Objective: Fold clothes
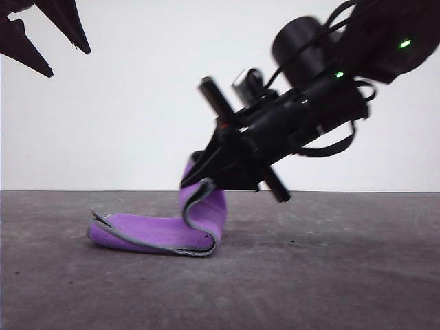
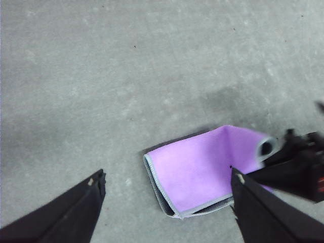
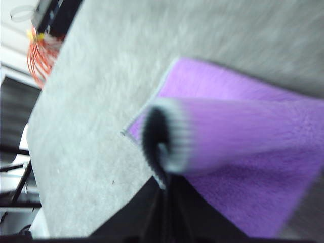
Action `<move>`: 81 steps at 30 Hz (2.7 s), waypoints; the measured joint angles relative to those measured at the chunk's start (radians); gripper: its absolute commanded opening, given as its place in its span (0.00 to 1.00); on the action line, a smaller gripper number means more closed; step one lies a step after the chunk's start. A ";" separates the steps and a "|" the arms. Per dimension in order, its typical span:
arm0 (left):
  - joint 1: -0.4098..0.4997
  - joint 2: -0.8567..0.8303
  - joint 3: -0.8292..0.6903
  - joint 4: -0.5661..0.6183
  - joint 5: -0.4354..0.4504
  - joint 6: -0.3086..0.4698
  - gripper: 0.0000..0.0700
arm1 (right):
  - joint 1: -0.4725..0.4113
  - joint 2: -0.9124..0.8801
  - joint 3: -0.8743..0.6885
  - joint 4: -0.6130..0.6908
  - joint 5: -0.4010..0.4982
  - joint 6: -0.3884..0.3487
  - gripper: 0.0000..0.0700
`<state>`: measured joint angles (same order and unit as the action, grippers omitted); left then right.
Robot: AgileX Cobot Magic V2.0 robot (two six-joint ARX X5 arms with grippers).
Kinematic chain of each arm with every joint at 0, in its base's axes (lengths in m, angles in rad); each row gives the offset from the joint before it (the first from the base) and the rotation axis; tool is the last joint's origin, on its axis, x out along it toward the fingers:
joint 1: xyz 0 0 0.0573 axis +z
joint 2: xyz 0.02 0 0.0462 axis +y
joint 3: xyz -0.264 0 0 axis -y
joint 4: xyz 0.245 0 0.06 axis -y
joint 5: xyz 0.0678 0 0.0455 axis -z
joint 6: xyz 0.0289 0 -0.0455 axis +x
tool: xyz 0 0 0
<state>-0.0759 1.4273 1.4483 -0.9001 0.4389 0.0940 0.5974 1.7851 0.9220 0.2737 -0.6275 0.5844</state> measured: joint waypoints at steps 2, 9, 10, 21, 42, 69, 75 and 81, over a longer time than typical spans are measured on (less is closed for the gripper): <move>0.002 0.000 0.000 0.000 0.000 0.000 0.68 | 0.018 0.017 0.023 0.000 0.000 0.000 0.01; 0.016 0.000 0.000 0.000 0.000 0.000 0.68 | 0.064 0.068 0.108 0.004 -0.001 0.003 0.01; 0.017 0.000 0.000 0.000 0.000 0.000 0.68 | 0.067 0.079 0.117 0.004 0.000 0.005 0.01; 0.026 0.000 0.000 0.000 -0.002 0.000 0.68 | 0.075 0.116 0.160 0.004 0.015 0.008 0.01; 0.026 0.000 0.000 0.000 -0.002 0.000 0.68 | 0.074 0.139 0.187 0.023 0.026 0.008 0.67; 0.032 0.000 0.000 -0.016 -0.002 0.000 0.68 | -0.113 -0.032 0.188 -0.178 -0.029 -0.188 0.37; 0.032 -0.001 0.000 -0.068 -0.002 0.007 0.68 | -0.203 -0.178 0.188 -0.457 0.047 -0.347 0.61; 0.032 -0.051 0.000 -0.077 -0.003 0.019 0.68 | -0.263 -0.355 0.188 -0.770 0.282 -0.527 0.69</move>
<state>-0.0441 1.3758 1.4483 -0.9769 0.4364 0.1128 0.3348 1.4306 1.1103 -0.4966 -0.3454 0.0571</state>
